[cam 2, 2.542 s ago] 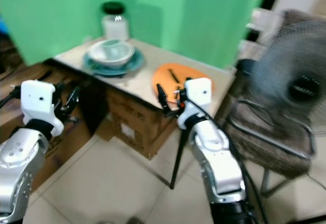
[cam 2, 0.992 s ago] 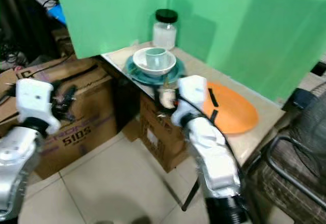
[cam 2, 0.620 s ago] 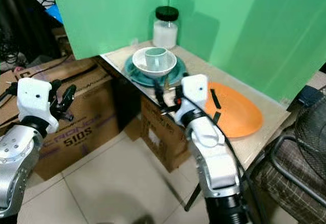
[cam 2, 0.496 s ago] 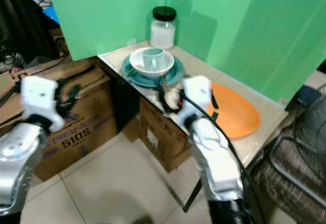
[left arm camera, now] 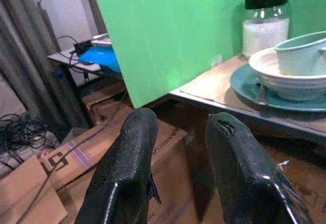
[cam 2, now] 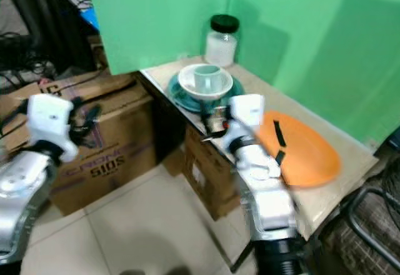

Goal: Setting the table

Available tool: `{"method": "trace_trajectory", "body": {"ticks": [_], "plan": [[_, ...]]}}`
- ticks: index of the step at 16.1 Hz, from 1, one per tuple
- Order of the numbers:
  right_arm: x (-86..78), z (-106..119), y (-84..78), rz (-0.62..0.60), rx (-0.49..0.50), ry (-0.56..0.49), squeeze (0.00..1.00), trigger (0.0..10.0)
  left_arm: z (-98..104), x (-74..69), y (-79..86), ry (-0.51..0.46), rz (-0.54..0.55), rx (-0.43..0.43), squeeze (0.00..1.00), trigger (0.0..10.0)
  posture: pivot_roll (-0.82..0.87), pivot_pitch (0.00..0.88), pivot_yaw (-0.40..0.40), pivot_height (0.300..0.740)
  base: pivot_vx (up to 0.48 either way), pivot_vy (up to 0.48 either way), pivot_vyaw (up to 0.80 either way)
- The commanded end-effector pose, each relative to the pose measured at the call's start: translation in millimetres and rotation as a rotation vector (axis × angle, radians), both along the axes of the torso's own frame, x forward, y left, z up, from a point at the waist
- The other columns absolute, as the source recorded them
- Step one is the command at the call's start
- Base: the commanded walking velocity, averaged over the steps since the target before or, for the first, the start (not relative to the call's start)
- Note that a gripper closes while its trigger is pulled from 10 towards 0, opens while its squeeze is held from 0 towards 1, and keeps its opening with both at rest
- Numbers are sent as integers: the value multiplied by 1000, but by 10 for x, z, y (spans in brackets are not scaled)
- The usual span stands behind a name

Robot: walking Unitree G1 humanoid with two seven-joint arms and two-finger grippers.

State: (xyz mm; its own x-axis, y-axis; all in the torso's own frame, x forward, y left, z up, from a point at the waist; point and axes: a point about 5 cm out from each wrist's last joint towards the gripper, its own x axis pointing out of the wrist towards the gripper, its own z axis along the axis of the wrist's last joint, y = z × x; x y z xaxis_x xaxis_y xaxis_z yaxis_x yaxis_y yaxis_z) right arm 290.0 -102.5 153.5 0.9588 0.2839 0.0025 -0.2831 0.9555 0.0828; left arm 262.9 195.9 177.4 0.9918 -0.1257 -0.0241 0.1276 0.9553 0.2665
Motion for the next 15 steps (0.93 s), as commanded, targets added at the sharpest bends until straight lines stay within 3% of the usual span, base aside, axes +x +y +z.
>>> {"method": "trace_trajectory", "body": {"ticks": [1, 8, 15], "plan": [[-4, -125, -221, -92, -38, 70, 0, 10000, 5, 24, -122, -3, -52, -7, 0, 10000, 226, 0, -20, 740, 319, 0, 0], [-24, -79, -420, -184, 8, 96, 0, 10000, -60, 27, -254, 26, -151, -12, 0, 10000, 214, 0, -37, 740, 322, 0, -800], [-44, -88, -450, -194, 5, 115, 0, 10000, -124, -4, -287, 64, -220, 6, 0, 10000, 212, 0, -39, 740, 313, 0, -686]]}}
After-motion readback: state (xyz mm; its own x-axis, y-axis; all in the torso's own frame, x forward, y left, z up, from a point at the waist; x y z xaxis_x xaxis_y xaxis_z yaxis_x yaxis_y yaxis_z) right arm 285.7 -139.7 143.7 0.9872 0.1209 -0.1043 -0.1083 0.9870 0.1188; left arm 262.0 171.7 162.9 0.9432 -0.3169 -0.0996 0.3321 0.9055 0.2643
